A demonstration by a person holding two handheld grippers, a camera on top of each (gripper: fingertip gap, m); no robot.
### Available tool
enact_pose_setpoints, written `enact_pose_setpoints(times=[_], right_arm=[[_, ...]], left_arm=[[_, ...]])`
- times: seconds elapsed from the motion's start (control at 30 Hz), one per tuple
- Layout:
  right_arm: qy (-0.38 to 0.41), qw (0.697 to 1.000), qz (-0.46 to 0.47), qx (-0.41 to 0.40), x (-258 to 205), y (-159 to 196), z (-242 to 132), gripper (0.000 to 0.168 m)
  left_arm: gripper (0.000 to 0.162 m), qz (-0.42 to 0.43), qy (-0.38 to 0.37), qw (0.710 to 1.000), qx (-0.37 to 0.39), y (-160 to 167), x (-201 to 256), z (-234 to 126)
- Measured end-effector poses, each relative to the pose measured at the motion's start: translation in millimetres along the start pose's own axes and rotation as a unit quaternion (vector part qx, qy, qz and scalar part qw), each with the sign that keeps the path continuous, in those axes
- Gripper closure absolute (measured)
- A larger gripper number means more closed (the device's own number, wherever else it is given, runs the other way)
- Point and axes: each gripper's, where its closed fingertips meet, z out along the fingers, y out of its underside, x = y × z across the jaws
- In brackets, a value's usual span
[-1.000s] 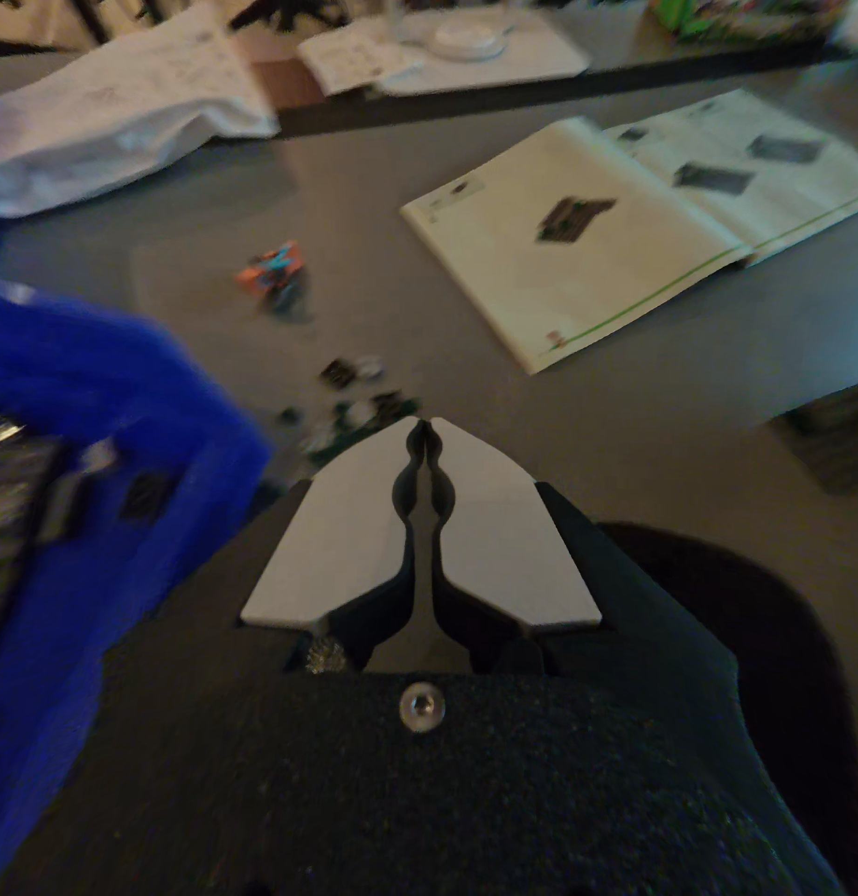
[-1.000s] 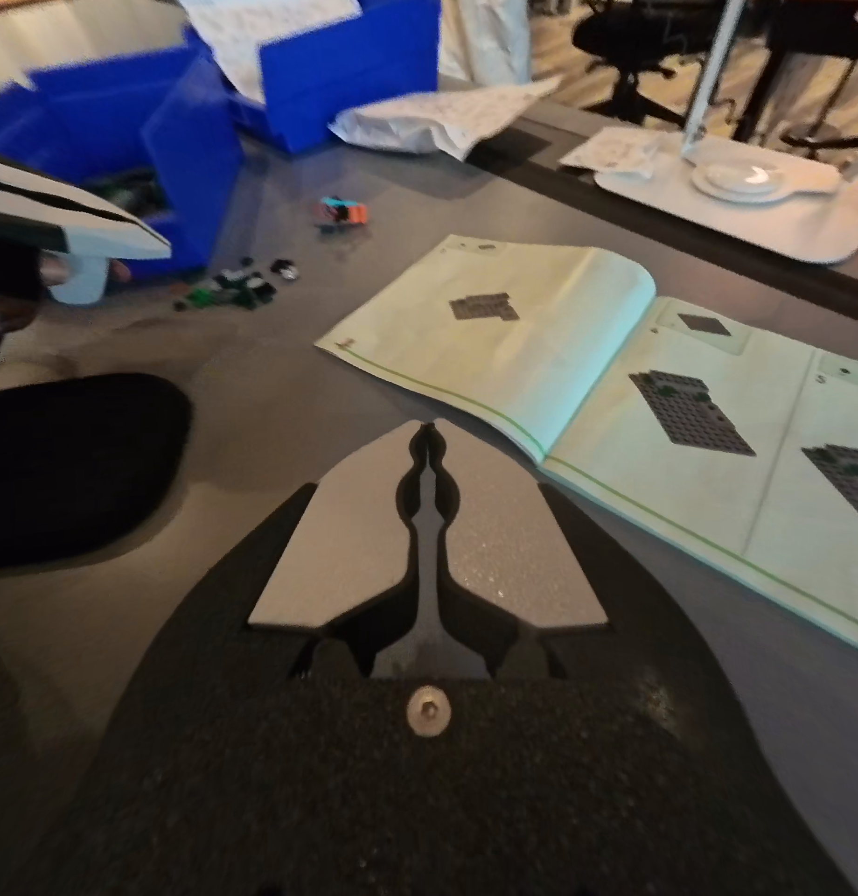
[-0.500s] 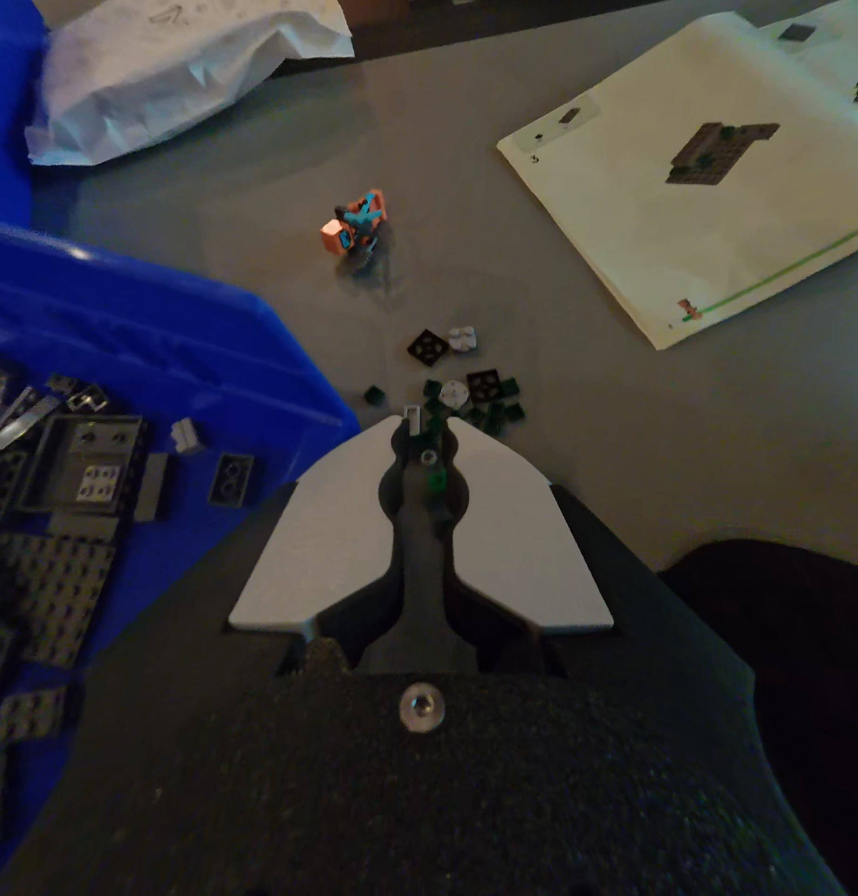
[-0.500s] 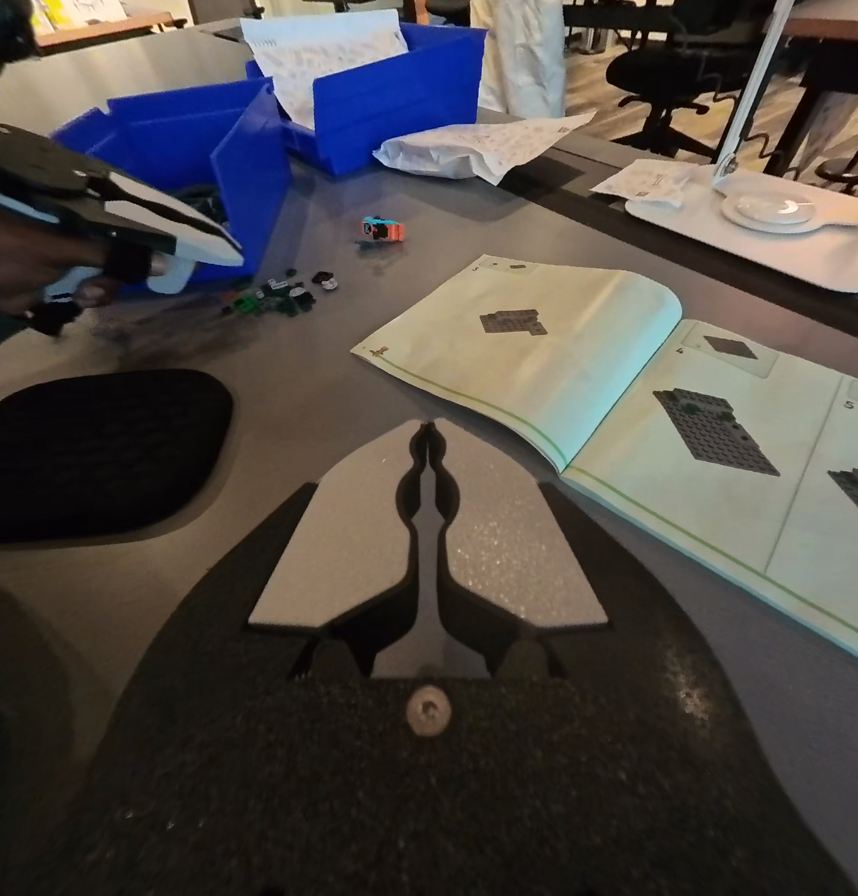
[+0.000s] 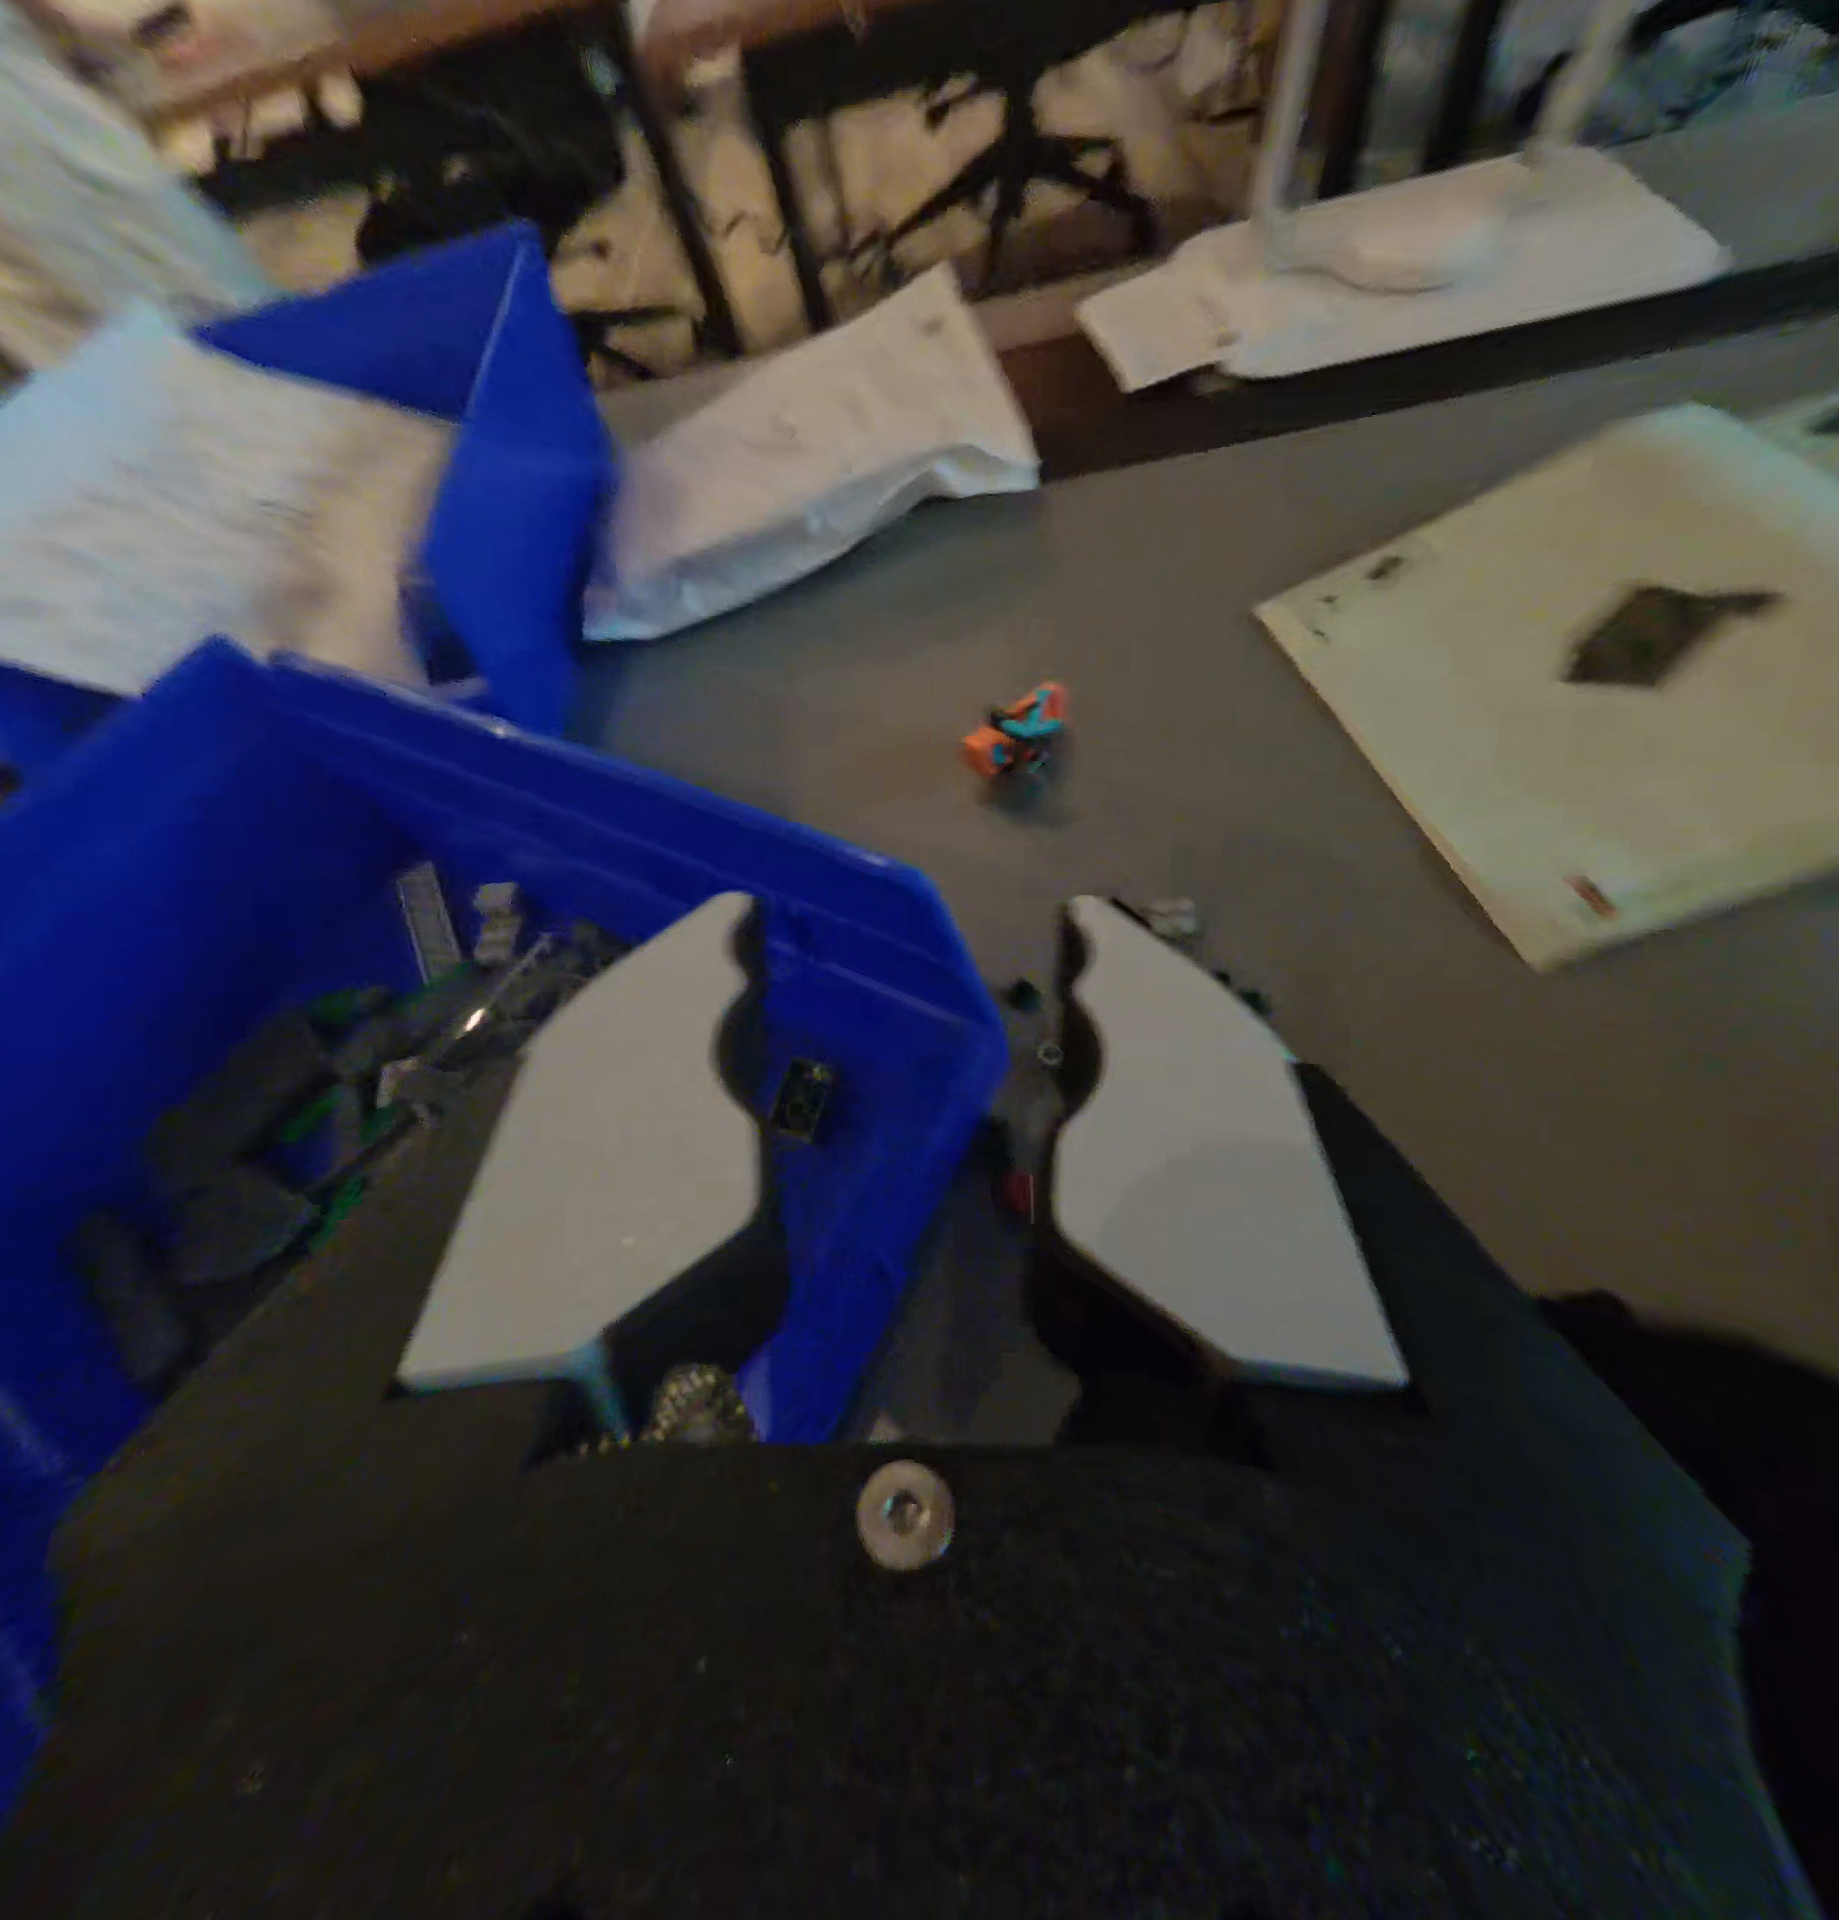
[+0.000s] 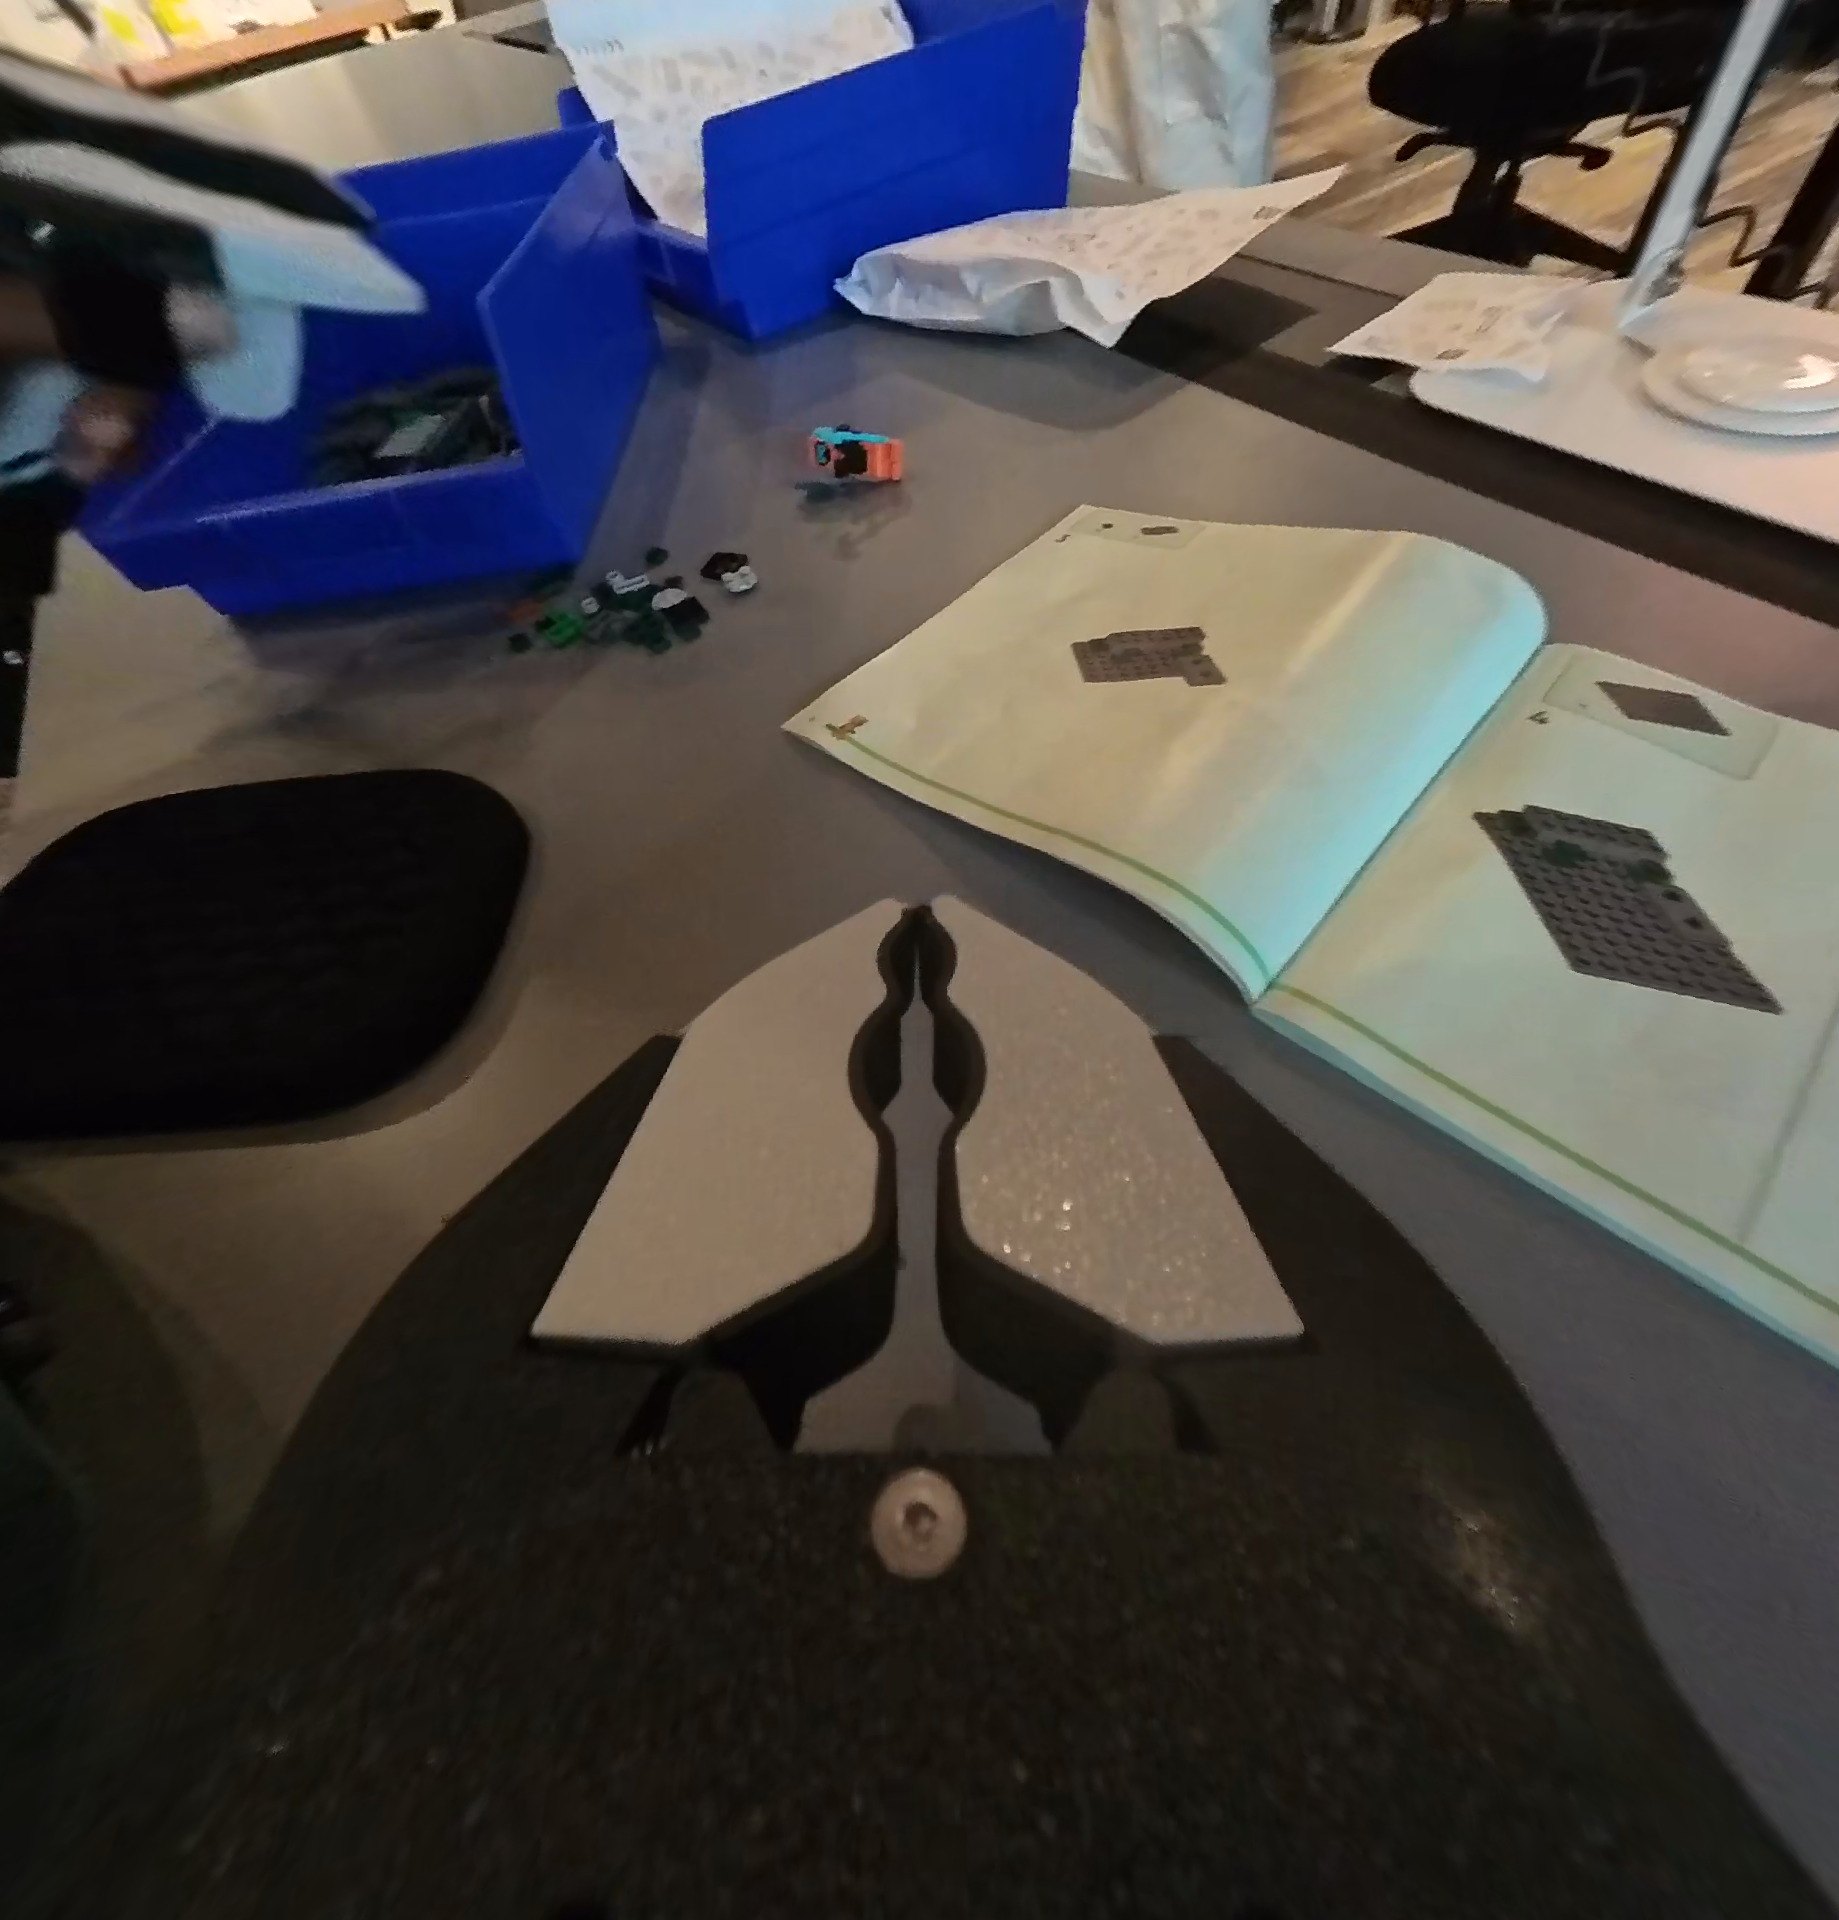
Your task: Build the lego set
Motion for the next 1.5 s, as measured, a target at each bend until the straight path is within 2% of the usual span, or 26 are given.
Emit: enact_pose_setpoints(times=[0.07,0.13,0.2,0.3,0.43,0.73,0.97,1.1,1.2,1.27,1.37,1.5], right_arm=[[-0.004,1.0,-0.004,-0.003,-4,1,1,0.168],[-0.003,1.0,-0.011,-0.006,-5,1,1,0.168],[0.0,1.0,-0.017,-0.006,-5,1,0,0.168],[0.001,1.0,-0.013,-0.002,-4,0,-4,0.168],[-0.002,1.0,0.0,-0.001,-2,1,-6,0.168],[-0.005,1.0,-0.003,-0.003,-5,1,-4,0.168],[-0.001,1.0,-0.003,-0.005,-4,2,-4,0.168],[-0.002,1.0,-0.001,-0.002,-4,2,-5,0.168],[-0.004,1.0,0.001,-0.002,-4,3,-4,0.168],[-0.006,1.0,0.001,-0.002,-4,3,-4,0.168],[-0.008,1.0,0.0,-0.002,-5,3,-4,0.168],[-0.008,1.0,0.001,0.001,-5,2,-5,0.168]], left_arm=[[0.092,-0.025,0.004,1.0,-0.011,-1,1,15],[0.09,-0.023,-0.018,0.999,-0.023,1,-1,31],[0.098,0.008,-0.065,0.997,-0.039,7,-11,43],[0.121,0.019,-0.088,0.995,-0.037,13,-17,50],[0.124,0.027,-0.088,0.995,-0.037,15,-24,46],[0.128,0.032,-0.104,0.993,-0.044,24,-68,52],[0.126,0.026,-0.092,0.994,-0.047,21,-70,59],[0.113,0.017,-0.078,0.997,-0.017,7,-60,43],[0.12,0.034,-0.055,0.997,0.033,-17,-40,13],[0.123,0.034,-0.013,0.999,0.034,-19,-21,1],[0.133,0.021,0.084,0.996,0.016,-4,14,-4],[0.135,0.02,0.084,0.994,-0.063,47,18,12]])
